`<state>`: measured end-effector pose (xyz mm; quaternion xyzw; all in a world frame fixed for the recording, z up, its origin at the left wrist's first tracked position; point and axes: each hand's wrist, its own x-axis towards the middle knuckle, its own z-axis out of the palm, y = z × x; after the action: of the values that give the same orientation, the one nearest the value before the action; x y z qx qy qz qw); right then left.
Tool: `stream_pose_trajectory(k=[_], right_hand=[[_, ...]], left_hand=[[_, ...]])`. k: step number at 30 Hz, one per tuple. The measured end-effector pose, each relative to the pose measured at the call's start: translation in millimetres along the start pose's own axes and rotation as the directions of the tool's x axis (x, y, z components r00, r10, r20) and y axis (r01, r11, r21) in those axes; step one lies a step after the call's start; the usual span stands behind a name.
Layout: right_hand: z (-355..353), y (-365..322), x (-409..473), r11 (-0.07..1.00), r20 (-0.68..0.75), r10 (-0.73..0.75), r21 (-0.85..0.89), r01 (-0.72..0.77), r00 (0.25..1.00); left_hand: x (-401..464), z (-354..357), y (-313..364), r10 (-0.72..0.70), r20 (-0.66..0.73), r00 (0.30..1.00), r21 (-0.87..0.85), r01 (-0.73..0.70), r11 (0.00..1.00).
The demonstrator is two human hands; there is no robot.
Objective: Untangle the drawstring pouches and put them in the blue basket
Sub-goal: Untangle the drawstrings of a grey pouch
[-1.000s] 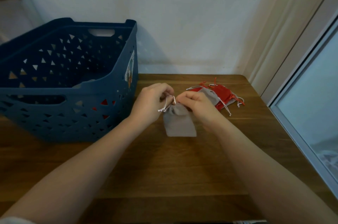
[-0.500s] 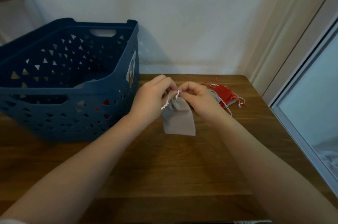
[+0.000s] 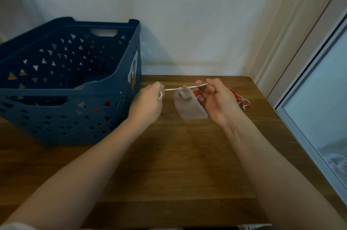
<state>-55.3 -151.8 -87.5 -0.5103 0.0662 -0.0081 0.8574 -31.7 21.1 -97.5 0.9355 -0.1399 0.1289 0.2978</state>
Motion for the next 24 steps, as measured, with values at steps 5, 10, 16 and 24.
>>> stream_pose_trajectory(k=[5,10,16,24], right_hand=[[-1,15,1,0.984,-0.061,0.063,0.168,-0.052,0.996],[2,24,3,0.9,-0.119,-0.118,-0.433,0.056,0.986],[11,25,-9,0.665,0.239,-0.213,-0.675,0.32,0.947],[17,21,-13,0.851,0.086,-0.176,-0.487,0.195,0.981]], left_hand=[[1,7,0,-0.098,0.121,0.988,-0.182,0.12,0.976],[-2,1,9,-0.131,0.222,0.966,-0.494,0.227,0.839],[0,0,19,-0.082,0.127,0.989,-0.583,0.141,0.8],[-6,5,26,-0.053,0.115,0.992,-0.65,0.115,0.751]])
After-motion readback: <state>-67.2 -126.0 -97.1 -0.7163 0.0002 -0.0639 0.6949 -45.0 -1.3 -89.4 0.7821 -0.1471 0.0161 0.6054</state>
